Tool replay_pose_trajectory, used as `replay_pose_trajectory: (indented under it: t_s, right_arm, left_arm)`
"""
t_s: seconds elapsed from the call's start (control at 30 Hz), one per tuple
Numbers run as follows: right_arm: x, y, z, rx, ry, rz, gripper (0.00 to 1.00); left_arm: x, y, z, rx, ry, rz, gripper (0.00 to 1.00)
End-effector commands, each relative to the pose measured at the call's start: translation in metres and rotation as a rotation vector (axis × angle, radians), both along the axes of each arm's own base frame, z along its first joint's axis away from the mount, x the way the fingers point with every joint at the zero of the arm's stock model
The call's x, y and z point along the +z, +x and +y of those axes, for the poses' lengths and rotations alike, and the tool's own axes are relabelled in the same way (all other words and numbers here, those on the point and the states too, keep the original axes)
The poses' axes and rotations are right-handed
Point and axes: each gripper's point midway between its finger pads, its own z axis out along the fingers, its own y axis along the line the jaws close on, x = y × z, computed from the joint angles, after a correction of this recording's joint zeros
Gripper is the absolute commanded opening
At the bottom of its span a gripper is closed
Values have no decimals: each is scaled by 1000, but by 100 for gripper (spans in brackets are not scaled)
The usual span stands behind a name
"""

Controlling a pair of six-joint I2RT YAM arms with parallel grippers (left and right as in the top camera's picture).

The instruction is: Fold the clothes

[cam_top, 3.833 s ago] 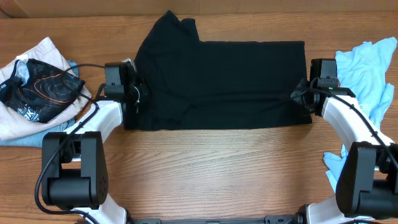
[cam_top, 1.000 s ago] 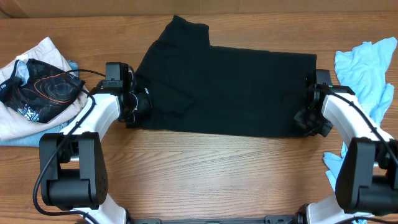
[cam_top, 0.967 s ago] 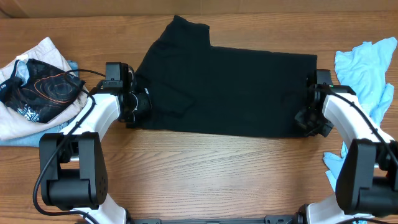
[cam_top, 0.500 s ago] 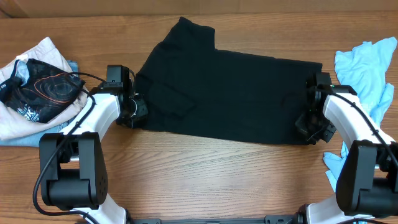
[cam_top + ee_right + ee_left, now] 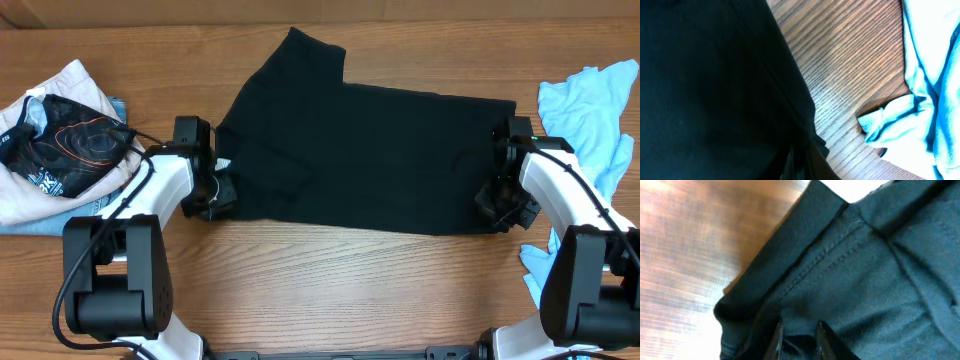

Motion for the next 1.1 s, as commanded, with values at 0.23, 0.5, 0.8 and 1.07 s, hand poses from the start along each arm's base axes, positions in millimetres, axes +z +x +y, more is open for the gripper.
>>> replay_pose_trajectory:
  t_s: [0.23, 0.5, 0.8, 1.07]
  right_arm:
    - [10, 7, -4, 5, -19, -34, 11]
    - [9, 4, 0, 2, 6, -22, 11]
    - [11, 38, 22, 53, 143, -162, 11]
    - [53, 91, 47, 123, 276, -425, 19]
  left_arm:
    - [-18, -83, 77, 409, 106, 272, 22]
    - [-16, -92, 84, 405, 18, 292, 22]
    - [49, -61, 75, 311, -26, 5, 37]
    - [135, -9, 39, 14, -151, -447, 76]
